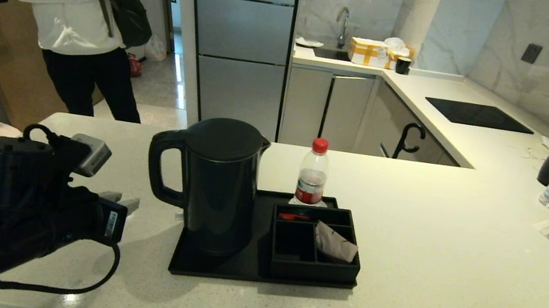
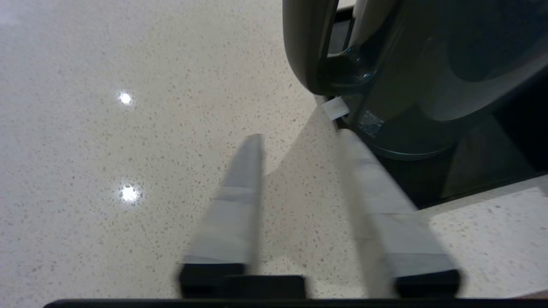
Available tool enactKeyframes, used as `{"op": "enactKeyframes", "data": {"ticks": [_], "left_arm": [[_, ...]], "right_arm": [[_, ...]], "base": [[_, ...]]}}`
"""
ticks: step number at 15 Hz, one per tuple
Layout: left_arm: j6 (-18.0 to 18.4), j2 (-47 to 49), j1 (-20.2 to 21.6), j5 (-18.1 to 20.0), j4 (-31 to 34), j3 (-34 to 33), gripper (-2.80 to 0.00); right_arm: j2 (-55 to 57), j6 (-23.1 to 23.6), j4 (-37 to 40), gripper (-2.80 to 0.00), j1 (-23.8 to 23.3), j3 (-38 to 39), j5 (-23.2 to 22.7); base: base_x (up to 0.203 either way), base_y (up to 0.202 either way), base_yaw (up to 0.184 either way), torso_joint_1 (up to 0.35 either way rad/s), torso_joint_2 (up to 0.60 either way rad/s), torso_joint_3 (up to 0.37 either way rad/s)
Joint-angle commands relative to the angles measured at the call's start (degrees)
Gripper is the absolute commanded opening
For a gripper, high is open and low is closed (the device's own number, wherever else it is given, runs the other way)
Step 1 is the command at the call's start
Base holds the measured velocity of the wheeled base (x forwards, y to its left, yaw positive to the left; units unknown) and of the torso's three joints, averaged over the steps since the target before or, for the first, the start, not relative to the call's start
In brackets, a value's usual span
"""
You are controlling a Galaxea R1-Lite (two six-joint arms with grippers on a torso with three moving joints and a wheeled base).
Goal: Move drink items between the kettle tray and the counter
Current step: Pick up the kettle
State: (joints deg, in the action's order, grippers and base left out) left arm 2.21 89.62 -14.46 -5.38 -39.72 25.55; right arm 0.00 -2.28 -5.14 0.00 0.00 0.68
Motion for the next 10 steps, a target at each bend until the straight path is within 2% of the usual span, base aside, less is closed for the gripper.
{"op": "enactKeyframes", "data": {"ticks": [1,4,8,10], "left_arm": [[0.0,2.1,-0.7,-0.8,-0.4,0.6,0.00],[0.3,3.0,-1.7,-3.9,-3.1,1.7,0.00],[0.5,7.9,-3.0,-6.2,-10.9,1.9,0.00],[0.6,12.3,-4.3,-10.7,-15.4,2.1,0.00]], "right_arm": [[0.0,0.0,0.0,-2.80,0.0,1.7,0.0],[0.0,0.0,0.0,-2.80,0.0,1.7,0.0],[0.0,0.0,0.0,-2.80,0.0,1.7,0.0],[0.0,0.0,0.0,-2.80,0.0,1.7,0.0]], "base": [[0.000,0.000,0.000,0.000,0.00,0.000],[0.000,0.000,0.000,0.000,0.00,0.000],[0.000,0.000,0.000,0.000,0.00,0.000],[0.000,0.000,0.000,0.000,0.00,0.000]]}}
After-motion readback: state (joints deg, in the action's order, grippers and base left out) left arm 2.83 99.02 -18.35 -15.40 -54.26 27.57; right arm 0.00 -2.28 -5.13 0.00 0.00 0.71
